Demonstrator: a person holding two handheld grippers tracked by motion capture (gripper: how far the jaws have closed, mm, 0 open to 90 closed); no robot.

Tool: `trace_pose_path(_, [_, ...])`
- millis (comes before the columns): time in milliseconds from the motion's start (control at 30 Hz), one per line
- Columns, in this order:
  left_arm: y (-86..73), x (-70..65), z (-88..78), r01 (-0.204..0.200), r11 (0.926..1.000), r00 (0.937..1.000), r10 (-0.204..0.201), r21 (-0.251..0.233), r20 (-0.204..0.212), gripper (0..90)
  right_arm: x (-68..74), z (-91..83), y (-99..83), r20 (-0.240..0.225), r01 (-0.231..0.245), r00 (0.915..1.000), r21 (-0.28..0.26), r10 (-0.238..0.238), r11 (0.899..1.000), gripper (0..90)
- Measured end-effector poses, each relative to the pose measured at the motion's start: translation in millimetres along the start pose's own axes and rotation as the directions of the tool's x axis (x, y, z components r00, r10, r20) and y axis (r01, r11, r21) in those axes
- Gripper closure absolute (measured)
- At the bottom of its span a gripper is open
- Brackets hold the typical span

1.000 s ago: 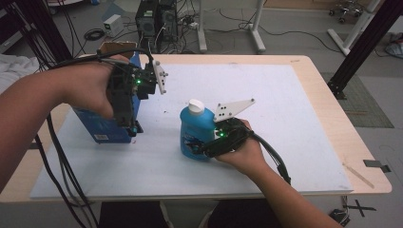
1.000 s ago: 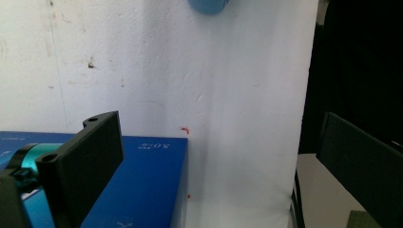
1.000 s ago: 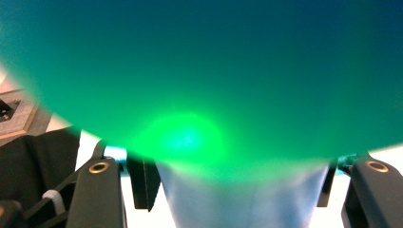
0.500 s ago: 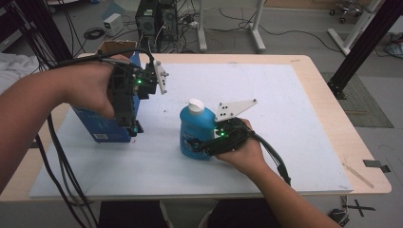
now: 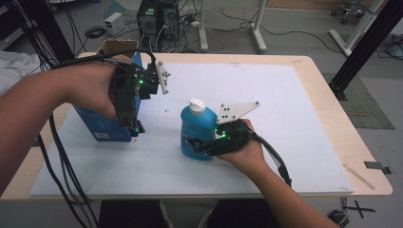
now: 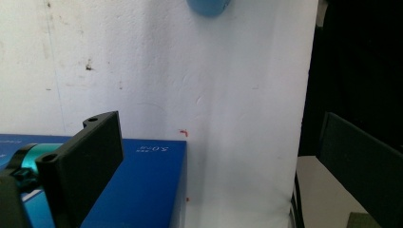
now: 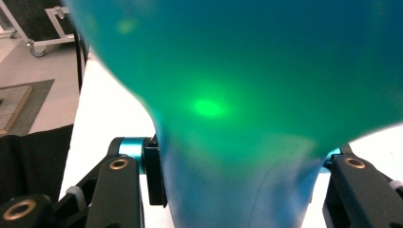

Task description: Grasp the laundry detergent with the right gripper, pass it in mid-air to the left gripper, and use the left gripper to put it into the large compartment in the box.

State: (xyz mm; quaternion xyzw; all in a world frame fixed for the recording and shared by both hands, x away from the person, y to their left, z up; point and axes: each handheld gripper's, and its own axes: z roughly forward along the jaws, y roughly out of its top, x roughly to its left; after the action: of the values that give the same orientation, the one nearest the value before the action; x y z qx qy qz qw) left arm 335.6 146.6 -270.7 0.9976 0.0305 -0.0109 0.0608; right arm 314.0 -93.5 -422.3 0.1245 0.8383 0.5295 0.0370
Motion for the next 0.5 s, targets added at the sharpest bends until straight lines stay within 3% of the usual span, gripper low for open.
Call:
trace_pose_path(267, [3.4, -0.7, -5.9, -0.011, 0.9999, 0.9999, 0.011, -0.008, -0.006, 1.8, 1.2, -2.2, 4.8, -0.027, 0.014, 0.9995, 0.014, -0.014, 1.0, 45.7])
trace_pose_path(500, [10.0, -3.8, -11.4, -0.027, 0.9995, 0.9996, 0.027, -0.014, -0.007, 1.8, -0.4, -12.8, 20.2, -0.044, 0.032, 0.9985, -0.002, -0.032, 0.999, 46.0])
